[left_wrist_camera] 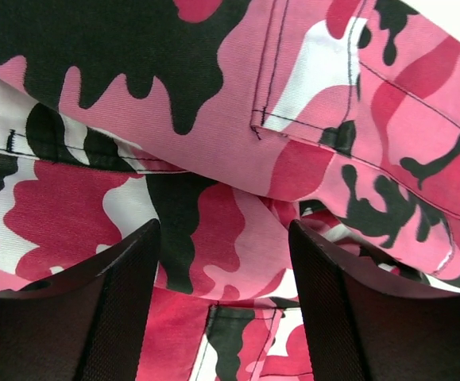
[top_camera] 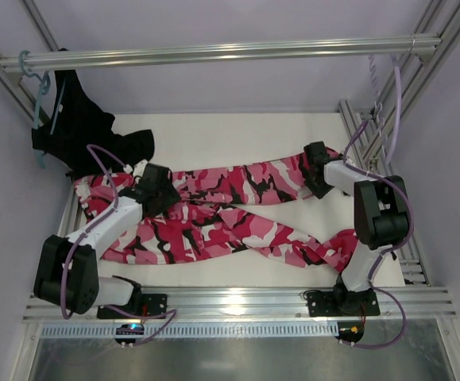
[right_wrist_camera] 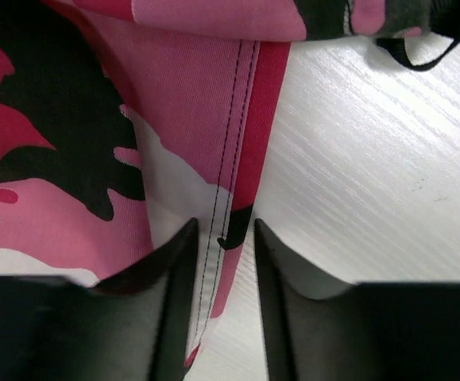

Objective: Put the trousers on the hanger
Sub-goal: Fold the trousers

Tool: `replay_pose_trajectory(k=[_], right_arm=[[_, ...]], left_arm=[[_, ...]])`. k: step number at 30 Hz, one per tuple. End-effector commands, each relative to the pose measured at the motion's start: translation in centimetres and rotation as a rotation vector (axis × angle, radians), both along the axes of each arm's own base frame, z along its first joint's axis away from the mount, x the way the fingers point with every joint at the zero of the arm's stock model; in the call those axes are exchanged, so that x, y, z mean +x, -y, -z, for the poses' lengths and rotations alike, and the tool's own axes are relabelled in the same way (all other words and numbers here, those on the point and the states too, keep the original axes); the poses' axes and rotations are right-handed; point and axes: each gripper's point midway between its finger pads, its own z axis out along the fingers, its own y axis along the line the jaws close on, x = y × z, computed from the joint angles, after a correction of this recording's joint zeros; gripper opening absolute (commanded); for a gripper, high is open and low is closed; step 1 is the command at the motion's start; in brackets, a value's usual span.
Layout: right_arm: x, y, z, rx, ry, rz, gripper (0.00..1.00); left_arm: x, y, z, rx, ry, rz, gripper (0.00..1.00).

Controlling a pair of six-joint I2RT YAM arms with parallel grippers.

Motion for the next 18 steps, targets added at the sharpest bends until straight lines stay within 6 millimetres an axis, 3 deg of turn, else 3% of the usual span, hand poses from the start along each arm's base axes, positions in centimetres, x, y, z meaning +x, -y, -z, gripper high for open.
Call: replay_pose_trajectory(k=[1, 3, 4, 9, 11, 16, 17, 18], right_arm=[[-1.8, 0.3, 1.1, -0.033, -0.144, 0.037, 0.31], [-2.6, 0.7, 0.9, -0.051, -0.178, 0.043, 0.21], [-2.8, 0.6, 0.5, -0.051, -0.168, 0.037, 0.04], [-4.6, 0.9, -0.6, -0.100, -0.172, 0.009, 0.04], [-5.2, 0.6, -1.5, -0.109, -0.157, 0.000, 0.04], [-8.6, 0.0, -1.4, -0.107, -0.197, -0.041, 0.04], [-8.8, -0.1, -1.4, -0.101, -0.203, -0.069, 0.07], [-8.8, 0.1, -2.1, -0.104, -0.181, -0.087, 0.24]], left_arm=[[0.9, -0.2, 0.1, 0.005, 0.026, -0.029, 0.63], [0.8, -0.6, 0.6, 0.030, 0.010, -0.038, 0.55], [0.8, -0.9, 0.8, 0.045, 0.007, -0.047, 0.53], [0.6, -1.7, 2.1, 0.094, -0.033, -0.054, 0.25], [0.3, -2.1, 2.6, 0.116, -0.055, -0.062, 0.20], [0.1, -4.8, 2.1, 0.196, -0.063, -0.127, 0.15], [-0.1, -5.1, 2.1, 0.207, -0.069, -0.130, 0.15], [-0.1, -5.5, 2.0, 0.215, -0.070, -0.135, 0.15]])
